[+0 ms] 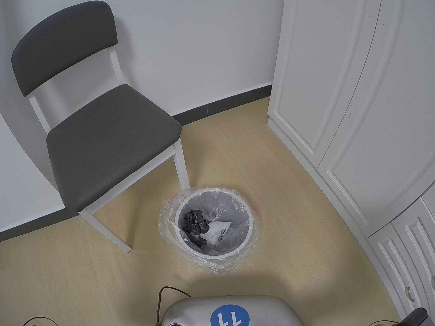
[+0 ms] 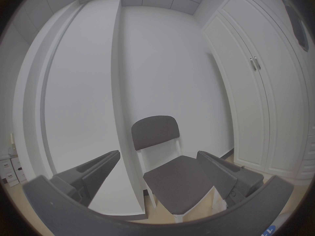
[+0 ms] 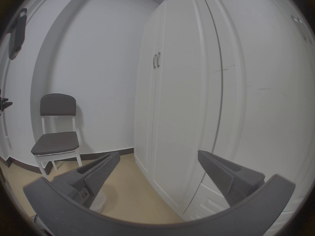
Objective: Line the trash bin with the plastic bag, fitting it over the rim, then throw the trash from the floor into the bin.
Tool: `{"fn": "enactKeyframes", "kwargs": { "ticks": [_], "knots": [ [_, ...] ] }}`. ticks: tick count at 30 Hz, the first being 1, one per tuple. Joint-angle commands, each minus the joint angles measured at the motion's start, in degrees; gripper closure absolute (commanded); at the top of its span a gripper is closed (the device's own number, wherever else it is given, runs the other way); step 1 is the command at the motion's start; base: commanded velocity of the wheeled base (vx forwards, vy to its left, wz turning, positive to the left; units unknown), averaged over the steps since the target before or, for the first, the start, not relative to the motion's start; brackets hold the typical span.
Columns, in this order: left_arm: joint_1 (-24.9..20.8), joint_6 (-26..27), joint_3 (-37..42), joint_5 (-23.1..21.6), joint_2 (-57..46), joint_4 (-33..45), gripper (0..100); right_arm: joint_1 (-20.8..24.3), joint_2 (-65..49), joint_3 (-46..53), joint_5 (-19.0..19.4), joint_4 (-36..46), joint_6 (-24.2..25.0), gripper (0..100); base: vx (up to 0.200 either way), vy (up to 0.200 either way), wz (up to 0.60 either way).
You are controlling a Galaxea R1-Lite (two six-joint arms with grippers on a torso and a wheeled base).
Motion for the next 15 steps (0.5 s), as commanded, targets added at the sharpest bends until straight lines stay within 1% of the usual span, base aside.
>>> {"fn": "enactKeyframes", "kwargs": {
  "ticks": [1,2,3,4,5,6,8,10,11,13,15],
  "knots": [
    [3.1,-1.3,-0.1,0.2,-2.6,0.6,0,-1.8,-14.6,-1.8,0.0,6.4,1.2,0,0.0,0.0,0.0],
    [3.7,-1.8,0.1,0.3,-3.5,1.2,0,-2.7,-15.6,-1.8,0.2,6.6,1.8,0,0.0,0.0,0.0],
    [3.7,-1.8,0.1,0.3,-3.5,1.2,0,-2.7,-15.6,-1.8,0.2,6.6,1.8,0,0.0,0.0,0.0],
    [5.1,-2.0,0.0,0.3,-5.8,3.1,0,-3.4,-17.7,-1.8,0.3,7.0,2.2,0,0.0,0.0,0.0],
    [5.4,-2.0,0.0,0.3,-6.3,3.6,0,-3.5,-18.0,-1.8,0.4,7.1,2.2,0,0.0,0.0,0.0],
    [6.4,-1.9,-0.4,0.2,-9.2,6.7,0,-3.6,-18.1,-1.3,-0.1,7.1,2.5,0,0.0,0.0,0.0],
    [6.6,-1.9,-0.9,0.0,-12.9,11.4,0,-3.6,-18.1,-1.1,-0.3,6.8,3.3,0,0.0,0.0,0.0],
    [6.4,-2.0,-1.5,-0.1,-16.7,17.0,0,-3.6,-18.1,-1.2,-0.4,6.8,4.5,0,0.0,0.0,0.0],
    [6.2,-2.0,-1.6,-0.1,-17.8,18.6,0,-3.6,-18.1,-1.1,-0.4,6.8,4.8,0,0.0,0.0,0.0],
    [5.7,-2.0,-1.6,-0.2,-22.4,24.6,0,-3.6,-18.1,-0.7,-0.5,6.7,4.9,0,0.0,0.0,0.0],
    [4.9,-2.1,-1.5,-0.1,-25.0,28.5,0,-3.6,-18.1,0.4,-0.8,6.4,4.8,0,0.0,0.0,0.0]
  ]
}}
